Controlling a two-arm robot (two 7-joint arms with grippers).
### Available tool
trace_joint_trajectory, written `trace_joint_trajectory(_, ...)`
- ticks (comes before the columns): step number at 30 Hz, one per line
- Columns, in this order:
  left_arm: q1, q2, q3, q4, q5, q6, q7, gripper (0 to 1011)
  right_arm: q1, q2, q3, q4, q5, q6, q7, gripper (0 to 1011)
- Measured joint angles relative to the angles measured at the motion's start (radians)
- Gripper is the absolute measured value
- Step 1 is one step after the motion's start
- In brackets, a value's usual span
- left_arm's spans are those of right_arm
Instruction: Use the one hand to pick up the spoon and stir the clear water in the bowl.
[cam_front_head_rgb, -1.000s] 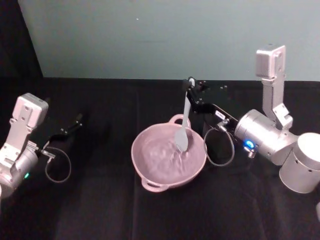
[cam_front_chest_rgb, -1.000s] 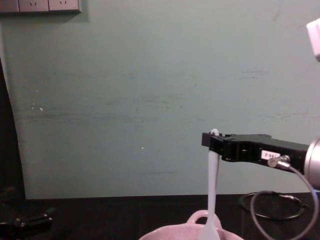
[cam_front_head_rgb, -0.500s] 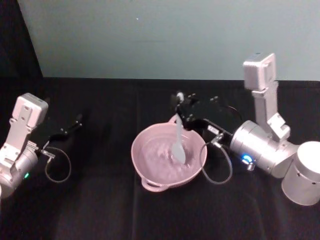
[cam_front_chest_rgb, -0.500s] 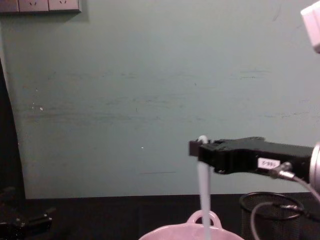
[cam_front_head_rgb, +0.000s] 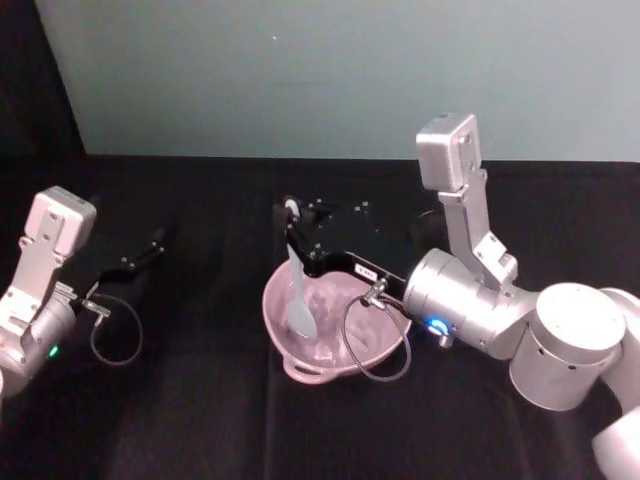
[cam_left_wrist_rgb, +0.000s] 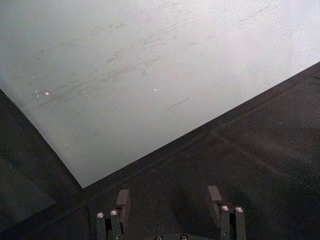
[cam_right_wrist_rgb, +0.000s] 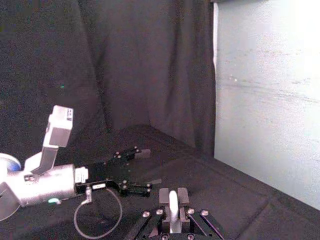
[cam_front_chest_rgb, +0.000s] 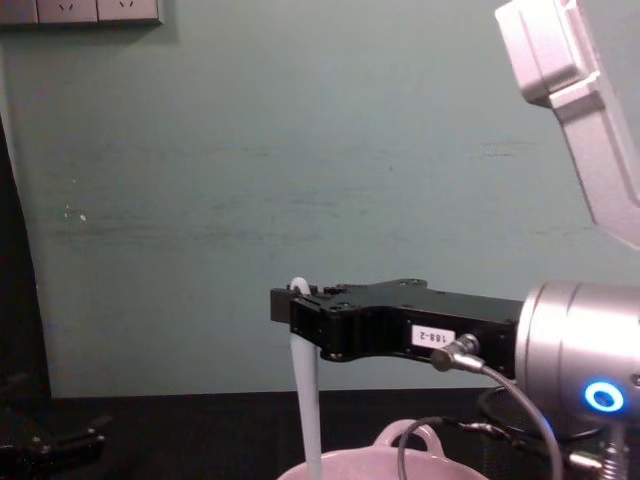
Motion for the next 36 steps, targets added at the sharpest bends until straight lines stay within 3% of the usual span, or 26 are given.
trace_joint_trajectory(7, 0.000, 0.000, 0.000, 0.000, 0.000, 0.000, 0.000, 1011, 0.037, -0.029, 0.004, 0.071, 0.013, -0.025, 0.008, 108)
trace_joint_trajectory(17, 0.000, 0.000, 0.000, 0.000, 0.000, 0.000, 0.000, 1011, 0.084, -0.051, 0.054, 0.191, 0.047, -0.069, 0.003, 108)
trace_joint_trajectory(27, 0.000, 0.000, 0.000, 0.000, 0.000, 0.000, 0.000, 1011, 0.038, -0.005, 0.106, 0.134, 0.056, -0.068, -0.033, 108)
trace_joint_trajectory(36, 0.000, 0.000, 0.000, 0.000, 0.000, 0.000, 0.000, 1011, -0.015, 0.042, 0.117, 0.039, 0.040, -0.036, -0.051, 108)
